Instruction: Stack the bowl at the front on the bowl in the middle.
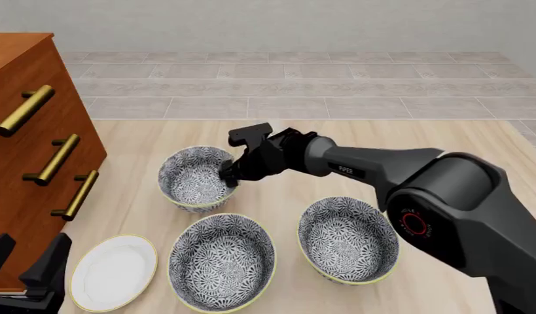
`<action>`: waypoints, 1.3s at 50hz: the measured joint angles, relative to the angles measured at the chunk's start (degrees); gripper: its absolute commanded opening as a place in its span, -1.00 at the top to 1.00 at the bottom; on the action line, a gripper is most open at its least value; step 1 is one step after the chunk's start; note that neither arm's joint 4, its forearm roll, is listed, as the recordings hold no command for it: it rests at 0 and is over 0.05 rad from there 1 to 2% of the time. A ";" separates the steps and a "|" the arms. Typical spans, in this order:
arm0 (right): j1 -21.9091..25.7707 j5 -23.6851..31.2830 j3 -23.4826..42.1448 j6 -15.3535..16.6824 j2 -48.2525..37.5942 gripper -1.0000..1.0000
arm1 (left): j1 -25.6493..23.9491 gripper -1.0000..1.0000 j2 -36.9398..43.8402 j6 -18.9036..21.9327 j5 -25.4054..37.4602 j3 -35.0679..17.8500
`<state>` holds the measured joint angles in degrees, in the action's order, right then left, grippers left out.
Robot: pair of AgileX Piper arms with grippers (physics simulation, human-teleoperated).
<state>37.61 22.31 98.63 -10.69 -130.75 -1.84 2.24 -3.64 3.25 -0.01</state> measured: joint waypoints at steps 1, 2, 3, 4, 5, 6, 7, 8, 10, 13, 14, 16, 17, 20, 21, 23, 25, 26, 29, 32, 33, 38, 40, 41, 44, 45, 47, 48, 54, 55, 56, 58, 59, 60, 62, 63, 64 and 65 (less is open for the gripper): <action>0.07 -0.29 -0.23 0.01 -0.10 -1.00 | 0.00 -1.00 0.19 0.00 -0.19 0.00; 0.13 -0.57 -0.45 0.02 -0.19 -1.00 | 0.01 -1.00 0.40 -0.01 -0.41 0.00; 0.18 -0.82 -0.65 0.04 -0.27 -1.00 | 0.01 -1.00 0.64 -0.01 -0.65 0.00; 0.24 -1.04 -0.83 0.04 -0.34 1.00 | 0.02 -1.00 0.89 -0.02 -0.90 0.00; 0.34 -1.27 -0.98 0.16 -0.41 1.00 | 0.02 -1.00 1.14 -0.02 -1.15 0.00; 0.41 -1.50 -1.00 0.22 -0.31 1.00 | 0.02 -1.00 1.40 -0.02 -1.40 0.00; 0.52 -1.72 -1.00 0.31 -0.13 1.00 | 0.02 -1.00 1.65 -0.03 -1.66 0.00; 0.60 -1.90 -1.03 0.36 0.00 1.00 | 0.02 -1.00 1.90 -0.03 -1.91 0.00; 0.72 -2.21 -1.15 0.38 0.21 1.00 | 0.01 -1.00 2.39 -0.04 -2.41 0.00; 0.84 -2.67 -1.39 0.31 0.48 1.00 | -0.01 -1.00 3.00 -0.05 -3.01 0.00; 0.89 -2.82 -1.48 0.24 0.58 1.00 | -0.02 -1.00 3.16 -0.05 -3.17 0.00; 0.98 -3.12 -1.66 0.13 0.76 1.00 | -0.04 -1.00 3.47 -0.06 -3.49 0.00; 1.01 -3.24 -1.74 0.09 0.85 1.00 | -0.04 -1.00 3.64 -0.06 -3.66 0.00; 1.09 -3.54 -1.95 -0.03 1.05 1.00 | -0.05 -1.00 4.06 -0.07 -4.09 0.00; 1.11 -3.63 -2.02 -0.06 1.11 1.00 | -0.06 -1.00 4.17 -0.07 -4.20 0.00; 1.15 -3.77 -2.14 -0.12 1.21 1.00 | -0.07 -1.00 4.36 -0.07 -4.38 0.00; 1.16 -3.89 -2.23 -0.12 1.29 1.00 | -0.09 -1.00 4.47 -0.07 -4.48 0.00; 1.17 -3.93 -2.28 -0.14 1.34 1.00 | -0.09 -1.00 4.48 -0.07 -4.50 0.00; 1.34 -3.99 -2.42 -0.41 1.62 1.00 | -0.10 -1.00 4.46 -0.06 -4.47 0.00; 1.55 -3.92 -2.61 -0.70 2.11 1.00 | -0.11 -1.00 4.21 -0.06 -4.22 0.00; 1.62 -3.89 -2.72 -0.83 2.36 1.00 | -0.11 -1.00 4.07 -0.06 -4.07 0.00; 1.85 -3.58 -3.29 -1.64 4.18 1.00 | -0.13 -1.00 3.23 -0.02 -3.24 0.00; 1.87 -3.37 -3.52 -1.97 5.16 1.00 | -0.13 -1.00 3.05 0.00 -3.07 0.00; 1.88 -3.26 -3.63 -2.09 5.69 1.00 | -0.13 -1.00 3.02 0.01 -3.05 0.00; 1.81 -2.88 -3.85 -2.30 7.32 1.00 | -0.13 -1.00 3.23 0.04 -3.26 0.00; 1.74 -2.74 -3.89 -2.33 7.88 1.00 | -0.14 -1.00 3.36 0.04 -3.38 0.00; 1.60 -2.43 -3.92 -2.37 8.99 1.00 | -0.16 -1.00 3.62 0.05 -3.64 0.00; 1.53 -2.28 -3.94 -2.37 9.54 1.00 | -0.17 -1.00 3.79 0.06 -3.82 0.01; 1.00 -1.66 -4.41 -1.72 13.11 1.00 | -0.23 -1.00 6.15 0.08 -6.13 -0.01; 0.91 -1.62 -4.58 -1.58 13.75 1.00 | -0.25 -1.00 6.56 0.10 -6.53 -0.01; 0.83 -1.58 -4.76 -1.44 14.40 1.00 | -0.29 -1.00 6.94 0.08 -6.91 -0.02; 0.64 -1.57 -5.25 -1.05 15.79 1.00 | -0.31 -1.00 7.56 0.16 -7.56 -0.02; 0.53 -1.58 -5.56 -0.82 16.54 1.00 | -0.31 -1.00 7.78 0.28 -7.85 -0.02; 0.42 -1.58 -5.89 -0.60 17.33 1.00 | -0.29 -1.00 8.00 0.36 -8.14 -0.01; 0.18 -1.50 -6.61 -0.14 19.04 1.00 | -0.34 -1.00 8.34 0.38 -8.61 -0.01; 0.02 -1.43 -7.00 0.08 19.96 1.00 | -0.35 -1.00 8.58 0.38 -8.90 -0.01; -0.15 -1.35 -7.38 0.29 20.91 1.00 | -0.36 -1.00 8.86 0.36 -9.19 -0.01; -0.33 -1.27 -7.77 0.48 21.87 1.00 | -0.38 -1.00 9.19 0.29 -9.51 -0.02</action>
<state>37.28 21.04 90.86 -10.20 -108.88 -2.22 11.42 -3.36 -6.25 -0.03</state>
